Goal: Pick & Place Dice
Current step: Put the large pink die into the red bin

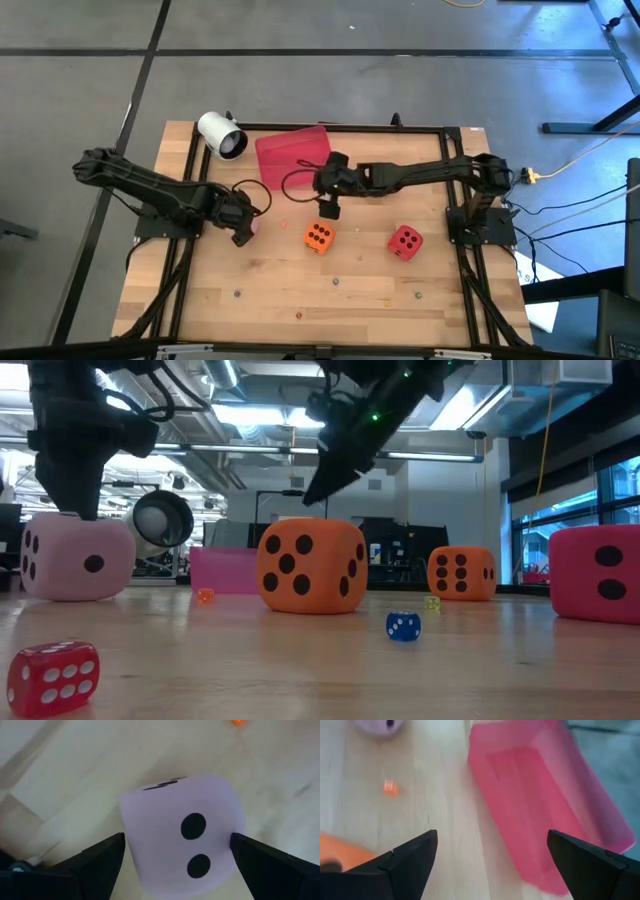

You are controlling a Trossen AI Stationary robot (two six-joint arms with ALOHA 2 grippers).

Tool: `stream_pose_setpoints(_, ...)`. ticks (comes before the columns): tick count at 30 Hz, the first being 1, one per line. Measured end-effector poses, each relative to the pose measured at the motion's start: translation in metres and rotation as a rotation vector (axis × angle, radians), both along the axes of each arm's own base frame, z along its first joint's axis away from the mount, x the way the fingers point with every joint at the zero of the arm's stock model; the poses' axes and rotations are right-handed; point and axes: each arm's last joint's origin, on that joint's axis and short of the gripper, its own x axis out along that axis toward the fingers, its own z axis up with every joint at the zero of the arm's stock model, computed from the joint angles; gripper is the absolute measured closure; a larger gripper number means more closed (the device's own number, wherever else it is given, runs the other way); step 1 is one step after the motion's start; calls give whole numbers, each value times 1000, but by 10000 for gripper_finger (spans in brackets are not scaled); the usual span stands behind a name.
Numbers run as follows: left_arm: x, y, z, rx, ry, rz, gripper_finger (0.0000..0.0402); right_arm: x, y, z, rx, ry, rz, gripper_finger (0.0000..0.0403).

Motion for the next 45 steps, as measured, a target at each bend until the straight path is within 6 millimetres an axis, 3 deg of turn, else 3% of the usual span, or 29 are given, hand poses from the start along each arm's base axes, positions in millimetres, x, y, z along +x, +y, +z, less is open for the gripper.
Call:
stream_pose_setpoints(10,-4,1,2,1,3,-32,40,-8,-3,15,-1,4,-5,25)
stream_pose_setpoints(14,-5,1,2,11,6,-44,40,-26,-3,46,-13,-52,-24,25)
stream_pose_setpoints(17,-6,2,3,26,7,-44,40,-45,-1,58,0,-90,-20,25)
stream_pose_setpoints(21,-7,2,4,41,6,-93,40,-71,1,50,35,-165,-7,25)
stream_pose_setpoints(24,-7,2,4,52,5,-142,40,-79,3,40,61,-249,26,25)
stream_pose_setpoints(31,-6,2,4,65,1,-159,40,-75,4,24,100,-273,76,25)
stream_pose_setpoints(45,-5,3,4,113,-18,-113,40,-73,4,24,101,-281,75,25)
